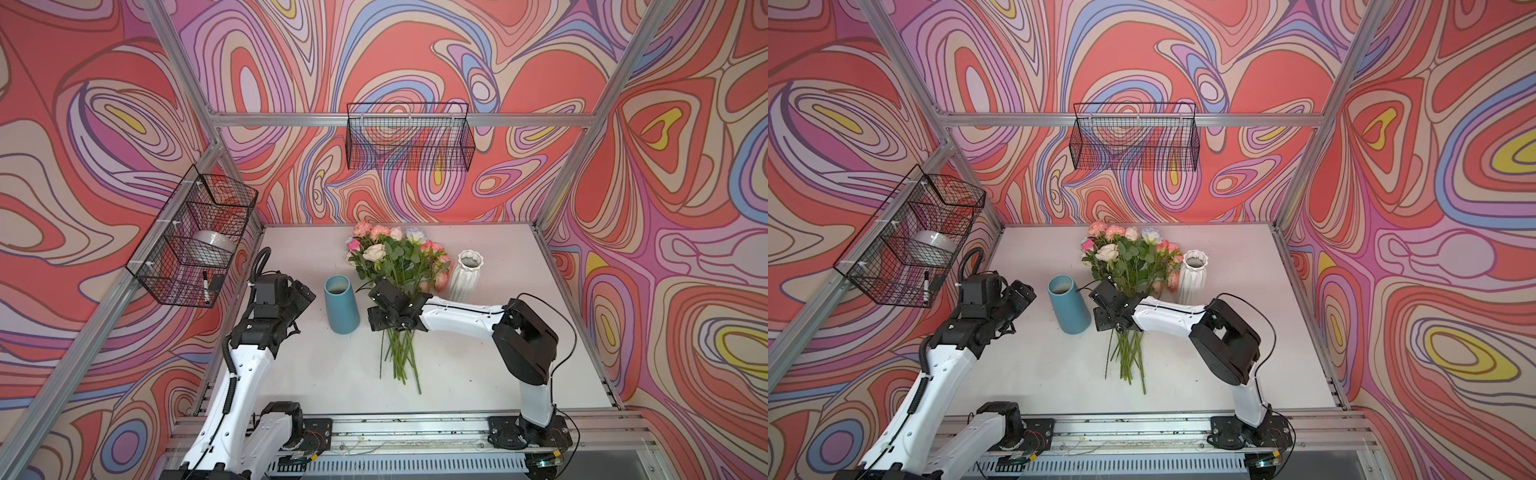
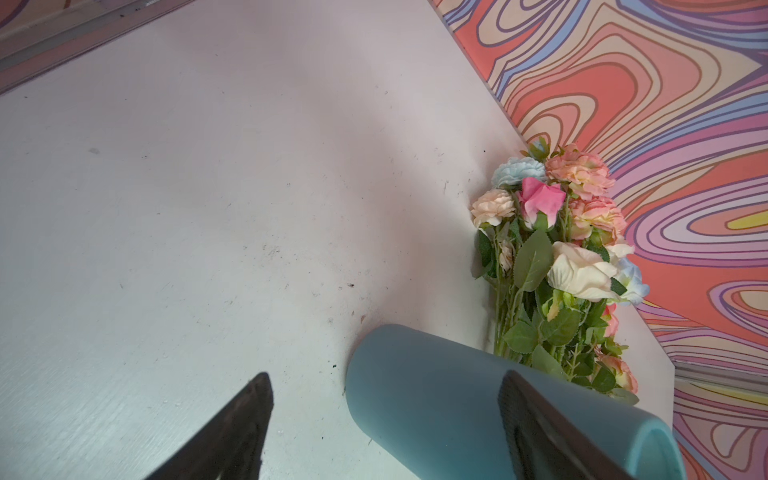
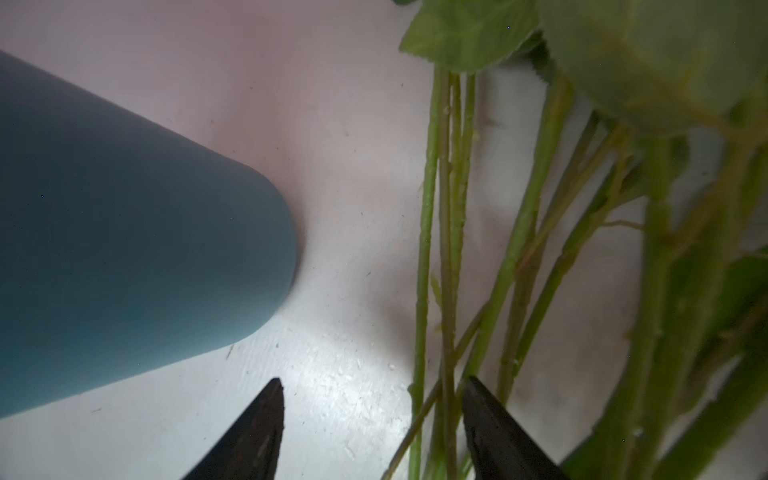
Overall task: Arrange flowers in a vase
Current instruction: Move the flowers to the top-center of the table.
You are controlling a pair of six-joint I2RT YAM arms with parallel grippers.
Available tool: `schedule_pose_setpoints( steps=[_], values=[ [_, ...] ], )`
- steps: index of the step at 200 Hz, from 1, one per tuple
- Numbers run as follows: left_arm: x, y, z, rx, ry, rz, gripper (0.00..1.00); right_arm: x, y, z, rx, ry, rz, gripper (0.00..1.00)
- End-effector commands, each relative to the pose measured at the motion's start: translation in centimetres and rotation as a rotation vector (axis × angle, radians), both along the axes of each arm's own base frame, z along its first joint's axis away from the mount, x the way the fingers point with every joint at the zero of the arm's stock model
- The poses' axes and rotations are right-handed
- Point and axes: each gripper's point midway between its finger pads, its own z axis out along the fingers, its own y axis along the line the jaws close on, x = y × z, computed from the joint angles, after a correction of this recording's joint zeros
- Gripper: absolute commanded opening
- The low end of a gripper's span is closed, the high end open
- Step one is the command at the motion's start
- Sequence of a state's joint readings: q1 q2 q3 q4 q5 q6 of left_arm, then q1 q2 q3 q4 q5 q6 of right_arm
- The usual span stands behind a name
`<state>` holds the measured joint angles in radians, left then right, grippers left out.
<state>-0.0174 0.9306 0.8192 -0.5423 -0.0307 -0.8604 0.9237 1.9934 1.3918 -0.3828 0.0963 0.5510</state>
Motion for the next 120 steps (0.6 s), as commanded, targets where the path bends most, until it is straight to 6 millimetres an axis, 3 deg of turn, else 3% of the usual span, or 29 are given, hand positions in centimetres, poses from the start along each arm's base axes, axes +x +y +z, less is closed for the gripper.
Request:
schedule_pose_setpoints(
  steps=[1,23,50,84,120],
  values=[
    [0.2,0.7,-0.9,0.003,0.012,0.041,0.87,1.9,1.7,1.1,0.053,-0.023,0.015,0.65],
    [0.7,0.6,-1.6,-0.008,0.029,0.036,0.87,3.3,0.8,-0.7,0.017,0.004,-0.029,0.61],
    [1.5,0.1,-2.1,-0.030,0.039,0.018,0.87,4.6,-1.8,-3.0,-0.100,0.002,-0.105,0.56],
    [2.1,-0.2,-2.9,-0.043,0.052,0.006,0.87,5.1,-4.0,-4.5,-0.241,-0.027,-0.129,0.60],
    [2.5,-0.7,-3.5,-0.061,0.060,-0.013,0.86,5.5,-6.9,-5.4,-0.297,-0.024,-0.204,0.49]
  ],
)
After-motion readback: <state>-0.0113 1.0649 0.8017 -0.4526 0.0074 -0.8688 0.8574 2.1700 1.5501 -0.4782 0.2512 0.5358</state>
